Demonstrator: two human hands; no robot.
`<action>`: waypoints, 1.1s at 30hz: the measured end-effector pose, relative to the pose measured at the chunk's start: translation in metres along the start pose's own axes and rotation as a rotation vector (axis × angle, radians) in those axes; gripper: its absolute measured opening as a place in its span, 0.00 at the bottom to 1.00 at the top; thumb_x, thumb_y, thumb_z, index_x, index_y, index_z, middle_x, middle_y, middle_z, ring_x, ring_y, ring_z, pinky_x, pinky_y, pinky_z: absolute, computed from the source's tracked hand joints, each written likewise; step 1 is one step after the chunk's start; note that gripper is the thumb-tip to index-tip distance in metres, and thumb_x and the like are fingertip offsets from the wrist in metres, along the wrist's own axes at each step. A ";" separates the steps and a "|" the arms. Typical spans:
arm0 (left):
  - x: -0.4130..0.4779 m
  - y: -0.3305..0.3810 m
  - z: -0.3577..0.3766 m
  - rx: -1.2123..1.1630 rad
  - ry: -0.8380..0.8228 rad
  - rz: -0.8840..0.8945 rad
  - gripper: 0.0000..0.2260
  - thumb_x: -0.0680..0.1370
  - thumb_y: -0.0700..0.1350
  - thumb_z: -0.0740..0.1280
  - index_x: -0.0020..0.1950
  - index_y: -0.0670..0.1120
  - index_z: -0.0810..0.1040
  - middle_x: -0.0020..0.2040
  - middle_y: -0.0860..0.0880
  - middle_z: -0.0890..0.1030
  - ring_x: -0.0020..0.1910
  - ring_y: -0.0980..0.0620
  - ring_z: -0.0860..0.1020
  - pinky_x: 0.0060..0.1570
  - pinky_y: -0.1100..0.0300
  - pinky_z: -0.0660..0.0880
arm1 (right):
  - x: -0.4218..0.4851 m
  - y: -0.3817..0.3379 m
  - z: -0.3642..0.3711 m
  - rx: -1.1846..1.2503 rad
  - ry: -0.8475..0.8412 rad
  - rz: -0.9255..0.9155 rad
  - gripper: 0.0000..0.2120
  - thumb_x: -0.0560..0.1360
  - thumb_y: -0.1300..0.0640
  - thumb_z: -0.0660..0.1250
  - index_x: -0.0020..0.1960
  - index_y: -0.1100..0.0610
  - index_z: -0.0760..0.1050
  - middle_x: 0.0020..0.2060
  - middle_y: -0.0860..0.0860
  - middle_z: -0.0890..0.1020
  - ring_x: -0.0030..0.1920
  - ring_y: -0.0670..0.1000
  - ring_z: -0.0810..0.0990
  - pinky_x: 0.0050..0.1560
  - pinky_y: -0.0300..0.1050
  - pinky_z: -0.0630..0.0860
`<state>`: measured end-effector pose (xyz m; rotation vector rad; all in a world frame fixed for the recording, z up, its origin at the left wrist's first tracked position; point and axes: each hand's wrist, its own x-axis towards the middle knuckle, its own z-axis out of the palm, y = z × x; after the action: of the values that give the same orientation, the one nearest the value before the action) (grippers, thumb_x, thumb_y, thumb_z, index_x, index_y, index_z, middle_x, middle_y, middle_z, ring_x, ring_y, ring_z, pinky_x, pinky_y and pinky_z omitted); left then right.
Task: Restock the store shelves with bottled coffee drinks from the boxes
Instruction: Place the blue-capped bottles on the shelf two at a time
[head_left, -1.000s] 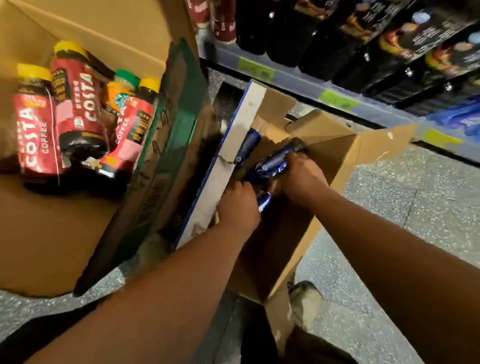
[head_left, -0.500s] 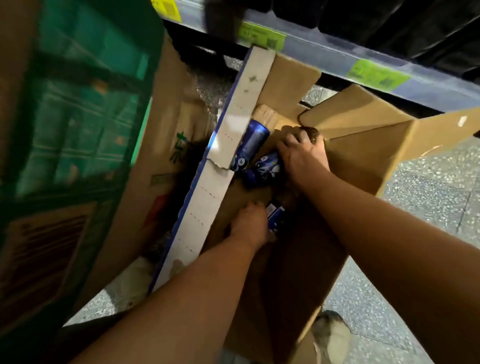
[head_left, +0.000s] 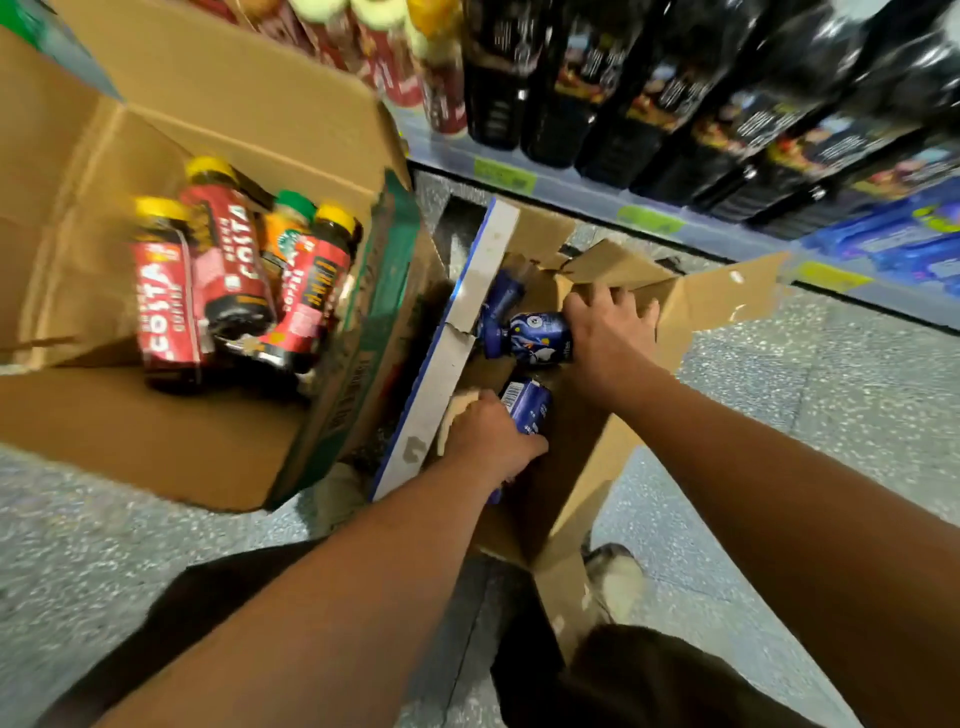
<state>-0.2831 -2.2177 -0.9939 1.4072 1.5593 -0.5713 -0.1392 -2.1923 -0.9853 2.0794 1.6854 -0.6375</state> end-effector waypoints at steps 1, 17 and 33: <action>-0.019 0.005 -0.010 -0.042 -0.016 -0.021 0.33 0.70 0.55 0.73 0.68 0.42 0.65 0.62 0.43 0.74 0.60 0.42 0.74 0.55 0.53 0.72 | -0.015 0.000 -0.019 0.049 -0.004 0.034 0.30 0.71 0.52 0.71 0.69 0.54 0.63 0.65 0.57 0.67 0.66 0.61 0.67 0.69 0.68 0.60; -0.314 0.094 -0.186 -0.885 -0.178 0.312 0.15 0.80 0.41 0.62 0.66 0.52 0.70 0.53 0.44 0.77 0.40 0.51 0.77 0.40 0.61 0.75 | -0.238 0.023 -0.281 0.815 0.300 0.291 0.30 0.68 0.51 0.76 0.62 0.63 0.68 0.57 0.62 0.71 0.58 0.63 0.73 0.56 0.52 0.70; -0.483 0.081 -0.349 -0.915 -0.453 0.521 0.14 0.78 0.44 0.64 0.64 0.49 0.73 0.57 0.43 0.78 0.40 0.47 0.82 0.34 0.54 0.80 | -0.376 -0.032 -0.428 1.669 0.313 0.070 0.26 0.55 0.59 0.72 0.53 0.59 0.75 0.43 0.55 0.83 0.42 0.54 0.81 0.47 0.50 0.78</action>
<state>-0.3613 -2.1566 -0.4010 0.8204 0.8337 0.1506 -0.1918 -2.2474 -0.4195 3.2810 1.1205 -2.3306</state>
